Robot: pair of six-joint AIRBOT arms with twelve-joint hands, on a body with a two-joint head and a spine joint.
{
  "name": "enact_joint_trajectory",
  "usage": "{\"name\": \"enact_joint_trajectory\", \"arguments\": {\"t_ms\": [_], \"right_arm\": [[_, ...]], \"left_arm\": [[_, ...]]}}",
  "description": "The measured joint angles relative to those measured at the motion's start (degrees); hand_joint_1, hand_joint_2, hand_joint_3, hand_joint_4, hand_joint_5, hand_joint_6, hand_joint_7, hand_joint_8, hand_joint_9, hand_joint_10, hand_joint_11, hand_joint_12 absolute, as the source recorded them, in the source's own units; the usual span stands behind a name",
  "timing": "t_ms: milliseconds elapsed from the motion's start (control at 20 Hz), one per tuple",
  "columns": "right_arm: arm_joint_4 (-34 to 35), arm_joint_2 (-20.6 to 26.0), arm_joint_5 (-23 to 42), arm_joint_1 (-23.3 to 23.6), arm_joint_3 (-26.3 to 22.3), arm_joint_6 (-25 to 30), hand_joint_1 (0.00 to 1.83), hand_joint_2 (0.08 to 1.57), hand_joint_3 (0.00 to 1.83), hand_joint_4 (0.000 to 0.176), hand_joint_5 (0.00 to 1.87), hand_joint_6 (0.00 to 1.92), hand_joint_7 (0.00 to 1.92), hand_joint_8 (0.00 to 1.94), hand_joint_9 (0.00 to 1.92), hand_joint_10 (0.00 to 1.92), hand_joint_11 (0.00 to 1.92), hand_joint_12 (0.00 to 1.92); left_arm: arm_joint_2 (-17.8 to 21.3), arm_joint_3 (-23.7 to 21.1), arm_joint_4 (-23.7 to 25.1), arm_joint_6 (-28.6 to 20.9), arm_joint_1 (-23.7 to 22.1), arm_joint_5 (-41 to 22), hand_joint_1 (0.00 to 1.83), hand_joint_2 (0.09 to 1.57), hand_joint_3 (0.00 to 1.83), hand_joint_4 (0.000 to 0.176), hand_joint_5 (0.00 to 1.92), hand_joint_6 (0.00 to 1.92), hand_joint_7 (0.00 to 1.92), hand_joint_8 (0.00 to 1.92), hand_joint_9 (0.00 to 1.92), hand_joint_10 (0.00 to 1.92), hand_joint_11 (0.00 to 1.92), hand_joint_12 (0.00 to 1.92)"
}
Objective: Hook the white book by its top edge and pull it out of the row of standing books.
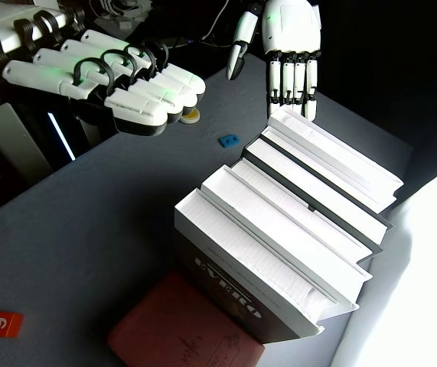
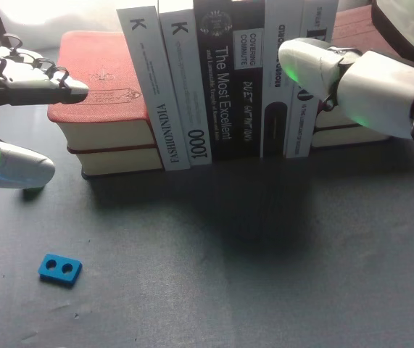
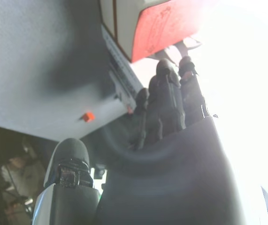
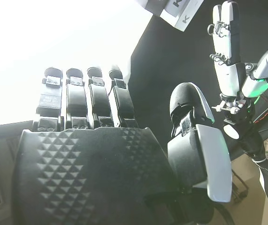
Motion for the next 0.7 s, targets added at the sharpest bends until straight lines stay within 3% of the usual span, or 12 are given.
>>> {"name": "enact_joint_trajectory", "arguments": {"t_ms": [50,100,700], "right_arm": [[0.0,0.0,0.0,0.0,0.0,0.0,0.01,1.2,0.05,0.0,0.2,0.02,0.17,0.0,0.12,0.01,0.0,0.25],[0.0,0.0,0.1,-0.2,0.0,0.0,0.0,1.22,0.02,0.0,0.18,0.0,0.15,0.0,0.1,0.0,0.0,0.19],[0.4,-0.7,-1.8,-0.7,0.4,-0.1,0.0,1.23,0.0,0.0,0.17,0.0,0.13,0.0,0.08,0.0,0.0,0.14]], "left_arm": [[0.0,-0.1,0.1,0.0,0.0,0.0,0.0,1.23,0.05,0.0,0.02,0.0,0.02,0.0,0.0,0.0,0.0,0.0],[0.0,-0.1,0.0,0.0,0.0,-0.1,0.0,1.24,0.03,0.0,0.03,0.0,0.03,0.0,0.01,0.0,0.01,0.0],[-0.7,-1.8,0.2,0.0,0.2,0.6,0.0,1.24,0.01,0.0,0.02,0.0,0.0,0.0,0.0,0.0,0.0,0.0]]}}
